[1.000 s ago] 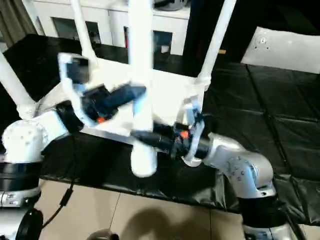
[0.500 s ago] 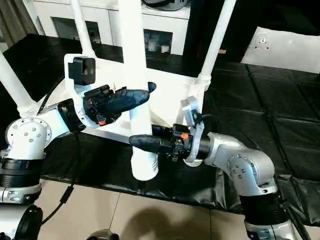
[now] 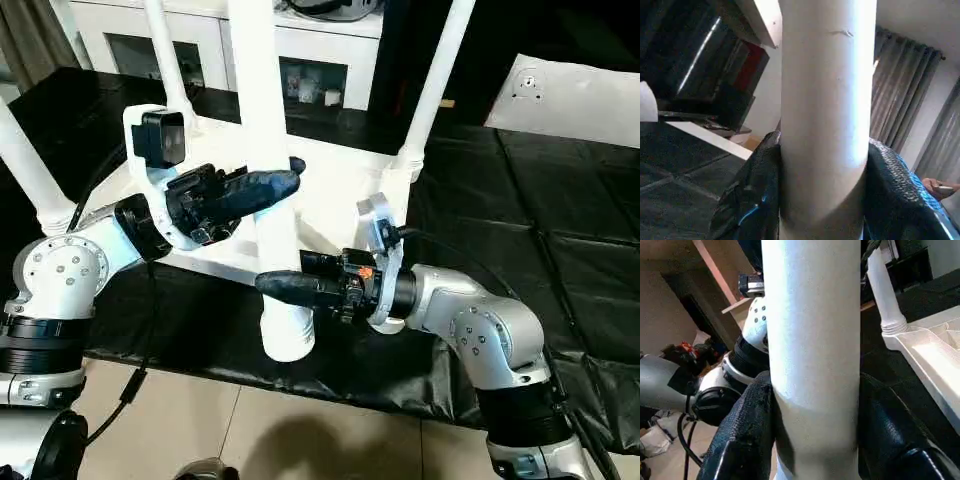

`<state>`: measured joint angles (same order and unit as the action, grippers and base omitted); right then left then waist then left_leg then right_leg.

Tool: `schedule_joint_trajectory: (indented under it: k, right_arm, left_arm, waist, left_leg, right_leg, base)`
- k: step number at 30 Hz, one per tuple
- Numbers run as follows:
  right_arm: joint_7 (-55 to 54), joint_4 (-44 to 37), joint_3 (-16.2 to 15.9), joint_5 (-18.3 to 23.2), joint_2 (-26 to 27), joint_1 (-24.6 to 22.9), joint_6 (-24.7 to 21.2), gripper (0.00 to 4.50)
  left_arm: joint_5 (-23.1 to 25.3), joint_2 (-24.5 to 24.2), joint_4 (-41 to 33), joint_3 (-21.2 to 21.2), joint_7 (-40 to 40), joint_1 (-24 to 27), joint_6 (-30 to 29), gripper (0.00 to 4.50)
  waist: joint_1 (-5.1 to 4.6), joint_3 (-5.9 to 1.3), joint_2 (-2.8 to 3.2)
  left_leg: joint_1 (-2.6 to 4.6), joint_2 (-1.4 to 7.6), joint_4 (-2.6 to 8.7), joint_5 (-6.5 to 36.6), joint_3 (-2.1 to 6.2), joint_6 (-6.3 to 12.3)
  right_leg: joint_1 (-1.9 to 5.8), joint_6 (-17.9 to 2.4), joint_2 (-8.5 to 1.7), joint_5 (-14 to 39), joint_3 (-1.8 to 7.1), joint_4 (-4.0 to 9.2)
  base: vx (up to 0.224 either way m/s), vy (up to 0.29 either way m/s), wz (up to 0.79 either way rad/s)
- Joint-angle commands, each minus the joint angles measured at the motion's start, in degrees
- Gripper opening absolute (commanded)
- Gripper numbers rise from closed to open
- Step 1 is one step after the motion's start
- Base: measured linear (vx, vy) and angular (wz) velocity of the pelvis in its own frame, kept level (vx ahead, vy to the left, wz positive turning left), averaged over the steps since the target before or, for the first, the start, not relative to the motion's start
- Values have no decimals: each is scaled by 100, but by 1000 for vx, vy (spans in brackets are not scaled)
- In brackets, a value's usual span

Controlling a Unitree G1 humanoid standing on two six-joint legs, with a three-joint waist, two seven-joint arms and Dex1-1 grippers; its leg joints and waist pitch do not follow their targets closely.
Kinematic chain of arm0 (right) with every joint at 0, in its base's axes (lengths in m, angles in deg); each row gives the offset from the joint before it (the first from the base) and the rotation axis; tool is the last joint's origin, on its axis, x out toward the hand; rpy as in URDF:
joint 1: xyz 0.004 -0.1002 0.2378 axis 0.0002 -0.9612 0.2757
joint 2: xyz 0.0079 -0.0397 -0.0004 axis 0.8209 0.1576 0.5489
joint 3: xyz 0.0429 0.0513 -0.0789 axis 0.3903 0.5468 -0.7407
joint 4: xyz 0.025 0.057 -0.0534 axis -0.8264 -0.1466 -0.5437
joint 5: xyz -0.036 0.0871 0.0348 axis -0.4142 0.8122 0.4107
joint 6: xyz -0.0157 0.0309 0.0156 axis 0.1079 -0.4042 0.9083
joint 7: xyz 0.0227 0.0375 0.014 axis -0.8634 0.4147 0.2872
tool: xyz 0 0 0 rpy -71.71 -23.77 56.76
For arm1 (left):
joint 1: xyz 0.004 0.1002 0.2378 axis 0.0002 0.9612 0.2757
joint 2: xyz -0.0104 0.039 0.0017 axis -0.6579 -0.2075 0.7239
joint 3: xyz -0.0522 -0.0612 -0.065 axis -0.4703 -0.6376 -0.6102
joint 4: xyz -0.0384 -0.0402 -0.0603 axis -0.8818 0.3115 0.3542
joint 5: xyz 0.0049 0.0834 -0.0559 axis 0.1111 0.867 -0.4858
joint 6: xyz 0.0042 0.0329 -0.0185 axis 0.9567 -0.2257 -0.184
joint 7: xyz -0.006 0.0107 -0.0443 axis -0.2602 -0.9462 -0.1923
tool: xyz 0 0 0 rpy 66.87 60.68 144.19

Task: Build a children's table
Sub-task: Move to table

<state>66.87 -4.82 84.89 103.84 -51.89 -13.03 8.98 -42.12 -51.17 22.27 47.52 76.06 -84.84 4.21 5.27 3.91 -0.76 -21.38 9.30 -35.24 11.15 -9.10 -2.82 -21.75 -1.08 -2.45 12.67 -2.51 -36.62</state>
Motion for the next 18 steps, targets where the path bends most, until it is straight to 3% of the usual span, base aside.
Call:
schedule_joint_trajectory:
  k: [1, 4, 8, 11, 12, 13, 15, 17, 18]
  right_arm:
    - [-5, 45, 37, -27, -32, 124, 83, 189]
    - [-15, 49, 19, -100, -55, 134, 148, 189]
    - [-130, 37, -5, -288, -57, 153, 286, 189]
    - [-362, 59, 52, -423, 18, 164, 408, 189]
    - [-502, 83, 106, -471, 75, 179, 470, 223]
    - [-502, 83, 106, -471, 75, 179, 470, 244]
    - [-741, 122, 184, -591, 157, 209, 625, 261]
    - [-1002, 151, 249, -794, 239, 236, 896, 277]
    - [-1148, 176, 292, -883, 291, 247, 1001, 285]
  left_arm:
    - [1, 9, -9, 13, 58, -24, 15, 187]
    - [-24, 26, -18, -85, 1, -36, 1, 184]
    - [-69, 18, -34, -189, -114, -24, -24, 182]
    - [90, 25, 3, -229, -348, -36, 97, 182]
    - [190, 53, 51, -269, -546, -60, 173, 182]
    - [190, 53, 51, -269, -546, -60, 173, 182]
    - [395, 104, 97, -331, -877, -86, 326, 182]
    - [576, 156, 84, -397, -1231, -96, 463, 182]
    - [690, 181, 63, -447, -1441, -104, 580, 182]
  waist:
    - [24, -405, 27]
    - [18, -405, 15]
    - [11, -408, 54]
    - [-2, -406, 49]
    - [5, -407, 90]
    - [-16, -410, 64]
    - [-22, -403, 86]
    - [-31, -409, 72]
    - [-32, -412, 31]
  left_leg:
    - [60, 359, 417, 592, 100, -6]
    - [61, 364, 415, 565, 94, 11]
    - [61, 360, 411, 552, 97, 8]
    - [69, 361, 413, 633, 93, -24]
    - [67, 363, 414, 625, 102, -38]
    - [68, 369, 416, 632, 100, -55]
    - [73, 367, 423, 663, 105, -79]
    - [82, 360, 416, 722, 97, -129]
    - [76, 364, 417, 697, 93, -125]
  right_leg:
    - [294, -1288, -581, 629, 306, 453]
    - [292, -1297, -586, 593, 307, 452]
    - [287, -1286, -573, 578, 305, 445]
    - [285, -1285, -572, 625, 309, 461]
    - [283, -1288, -575, 608, 309, 456]
    - [282, -1295, -568, 555, 307, 457]
    - [274, -1293, -559, 545, 304, 452]
    - [283, -1236, -564, 633, 311, 472]
    - [290, -1225, -567, 617, 315, 472]
  base:
    - [0, 0, 0]
    - [0, 0, 0]
    - [0, 0, 0]
    - [0, 0, 0]
    - [0, 0, 0]
    - [0, 0, 0]
    - [0, 0, 0]
    - [0, 0, 0]
    - [0, 0, 0]
